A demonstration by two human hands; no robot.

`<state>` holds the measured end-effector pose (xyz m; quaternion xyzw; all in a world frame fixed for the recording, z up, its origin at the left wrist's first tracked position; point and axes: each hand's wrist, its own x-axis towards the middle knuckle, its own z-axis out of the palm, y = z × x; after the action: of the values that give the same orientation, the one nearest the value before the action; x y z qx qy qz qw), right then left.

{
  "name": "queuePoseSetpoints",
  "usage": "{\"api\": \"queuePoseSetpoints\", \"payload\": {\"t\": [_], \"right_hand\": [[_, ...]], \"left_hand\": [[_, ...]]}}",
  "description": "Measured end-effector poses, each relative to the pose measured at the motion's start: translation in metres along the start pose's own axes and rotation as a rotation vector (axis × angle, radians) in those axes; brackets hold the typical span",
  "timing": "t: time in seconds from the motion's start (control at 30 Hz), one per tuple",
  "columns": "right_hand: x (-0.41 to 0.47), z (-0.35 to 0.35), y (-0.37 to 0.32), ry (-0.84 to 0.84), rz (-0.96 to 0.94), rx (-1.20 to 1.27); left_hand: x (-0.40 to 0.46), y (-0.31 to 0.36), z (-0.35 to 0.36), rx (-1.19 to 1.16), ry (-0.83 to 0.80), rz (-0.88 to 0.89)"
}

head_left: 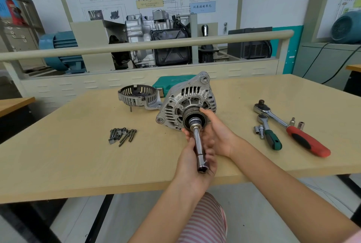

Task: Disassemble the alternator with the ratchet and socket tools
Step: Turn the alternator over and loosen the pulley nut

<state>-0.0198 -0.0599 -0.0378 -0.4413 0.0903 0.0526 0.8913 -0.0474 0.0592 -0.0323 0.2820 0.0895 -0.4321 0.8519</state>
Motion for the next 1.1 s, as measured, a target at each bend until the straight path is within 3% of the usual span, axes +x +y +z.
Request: {"api": "queuePoseSetpoints", "payload": {"t": [0.1,0.3,0.67,0.93,1.1], "right_hand": [[0.0008,-0.0006,0.0001,0.015,-0.008,0.003],[-0.0005,0.0019,0.0009,0.001,-0.035,0.008],[-0.003,0.002,0.0001,-0.008,-0.007,0.018],[-0.0023,0.0018,0.0003,0.013,-0.007,-0.016],[-0.0036,0.0017,0.0,0.013,0.013,-0.032]], "left_hand": [[0.0013,0.002,0.0002,0.009,0.0,0.0],[0.0019,-0.0031,0.0012,0.147,0.033,0.181],[-0.0028,0.0041,-0.0002,0.09,0.003,0.059],[0.0021,-0.0016,0.0012,0.185,0.04,0.168],[-0.0009,-0.0021,0.0008,0.112,0.035,0.192]]}}
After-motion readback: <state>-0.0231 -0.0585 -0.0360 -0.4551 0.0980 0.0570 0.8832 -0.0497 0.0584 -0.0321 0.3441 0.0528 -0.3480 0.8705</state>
